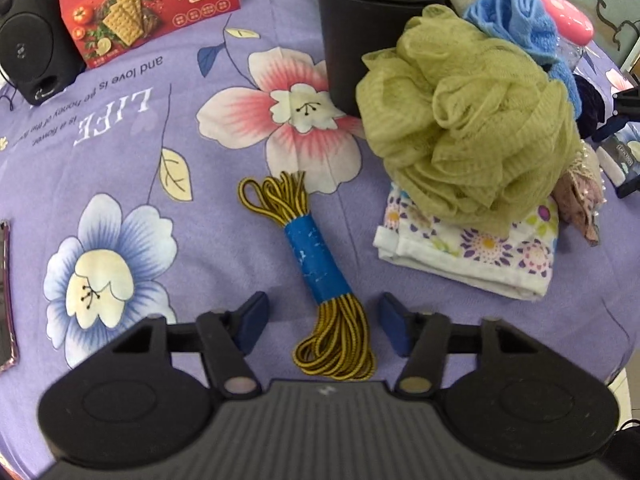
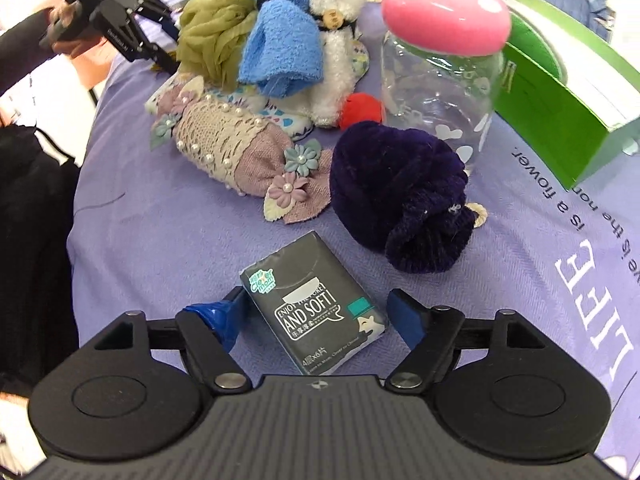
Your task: Organize soft objects
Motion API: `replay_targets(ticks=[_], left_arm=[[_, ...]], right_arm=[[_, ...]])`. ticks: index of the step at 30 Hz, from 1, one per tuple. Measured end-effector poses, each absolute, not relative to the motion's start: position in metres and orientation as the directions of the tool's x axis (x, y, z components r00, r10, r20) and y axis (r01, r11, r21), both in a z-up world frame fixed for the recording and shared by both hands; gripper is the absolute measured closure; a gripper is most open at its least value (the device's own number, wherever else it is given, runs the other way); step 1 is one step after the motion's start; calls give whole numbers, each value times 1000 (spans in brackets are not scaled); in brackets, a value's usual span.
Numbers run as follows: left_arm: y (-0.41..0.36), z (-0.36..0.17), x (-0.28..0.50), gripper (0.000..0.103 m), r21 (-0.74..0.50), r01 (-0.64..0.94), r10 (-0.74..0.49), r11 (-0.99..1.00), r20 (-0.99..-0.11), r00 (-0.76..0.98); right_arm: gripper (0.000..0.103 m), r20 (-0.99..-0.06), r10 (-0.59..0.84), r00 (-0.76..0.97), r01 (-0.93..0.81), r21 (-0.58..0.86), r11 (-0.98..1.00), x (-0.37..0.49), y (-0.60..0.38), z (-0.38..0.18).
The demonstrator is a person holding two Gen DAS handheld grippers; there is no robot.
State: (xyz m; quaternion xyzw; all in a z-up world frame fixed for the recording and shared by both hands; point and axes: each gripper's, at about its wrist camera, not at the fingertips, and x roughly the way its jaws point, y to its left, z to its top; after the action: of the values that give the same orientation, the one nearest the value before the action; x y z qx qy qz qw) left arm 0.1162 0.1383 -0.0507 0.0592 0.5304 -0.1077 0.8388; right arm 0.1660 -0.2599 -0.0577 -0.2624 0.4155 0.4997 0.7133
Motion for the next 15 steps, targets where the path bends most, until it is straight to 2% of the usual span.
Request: replay_targets(ticks=[1, 4, 7, 13, 15], left_arm=[[138, -50, 115, 64, -21, 242, -122, 970, -903, 411], [134, -48, 112, 87, -23, 212, -110, 977, -905, 411], [131, -43, 105, 87, -40, 177, -112, 983, -900, 422], [143, -7, 86, 87, -113, 126, -162, 986, -851, 499], [151, 13, 86, 87, -130, 113, -171, 985, -824, 540]], right_arm=[[38, -847, 500, 181, -925, 27, 380, 161, -260, -59], [40, -819, 510, 263, -880, 12, 474, 150, -259, -62], [44, -814, 471, 340, -780, 35, 625, 141, -254, -60], [44, -781, 442, 441, -662, 48, 748, 104, -260, -53], [44, -761, 409, 503, -626, 6, 780, 92, -264, -41]])
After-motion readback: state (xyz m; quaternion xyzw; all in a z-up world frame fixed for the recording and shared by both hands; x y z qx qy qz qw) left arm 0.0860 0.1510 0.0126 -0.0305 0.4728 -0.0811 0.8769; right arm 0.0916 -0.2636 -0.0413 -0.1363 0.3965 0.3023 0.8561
